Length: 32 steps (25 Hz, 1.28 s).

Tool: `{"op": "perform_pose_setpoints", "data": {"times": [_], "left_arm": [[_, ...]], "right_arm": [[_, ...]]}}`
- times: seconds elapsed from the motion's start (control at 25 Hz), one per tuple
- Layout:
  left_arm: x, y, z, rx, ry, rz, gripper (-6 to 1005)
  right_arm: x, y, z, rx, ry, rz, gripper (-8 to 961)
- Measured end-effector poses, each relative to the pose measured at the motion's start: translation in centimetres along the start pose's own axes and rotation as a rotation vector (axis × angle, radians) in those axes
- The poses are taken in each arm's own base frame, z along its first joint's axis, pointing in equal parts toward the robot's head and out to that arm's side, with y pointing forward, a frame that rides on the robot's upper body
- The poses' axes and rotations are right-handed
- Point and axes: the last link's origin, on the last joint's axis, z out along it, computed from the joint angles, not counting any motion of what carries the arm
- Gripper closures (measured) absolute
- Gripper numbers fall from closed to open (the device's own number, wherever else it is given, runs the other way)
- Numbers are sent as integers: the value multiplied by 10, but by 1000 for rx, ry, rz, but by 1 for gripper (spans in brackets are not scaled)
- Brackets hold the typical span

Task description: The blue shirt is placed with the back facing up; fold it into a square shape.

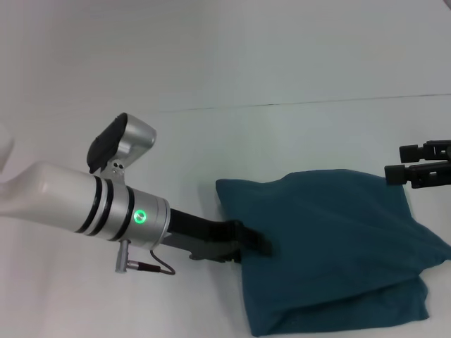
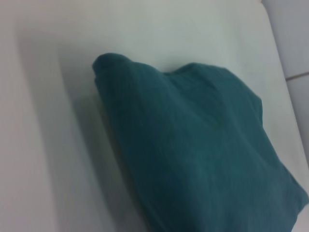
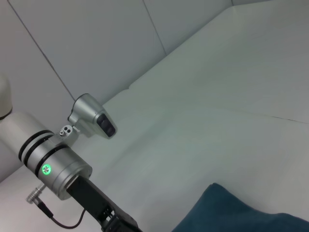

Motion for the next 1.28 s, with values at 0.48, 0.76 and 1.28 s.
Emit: {"op": "perform_pose_setpoints", "data": {"times": [0.48,0.76,1.28], "left_arm": [[1,2,2,8,-7,50,751],[27,-8,-32,63,54,94,900],[52,-39,-96,200,157,88,909]], "right_arm": [[-1,-2,3,15,-19,-1,12],[0,-3,6,26,-26,-7,13],[-12,-3,17,22,-14,-30,13]]}}
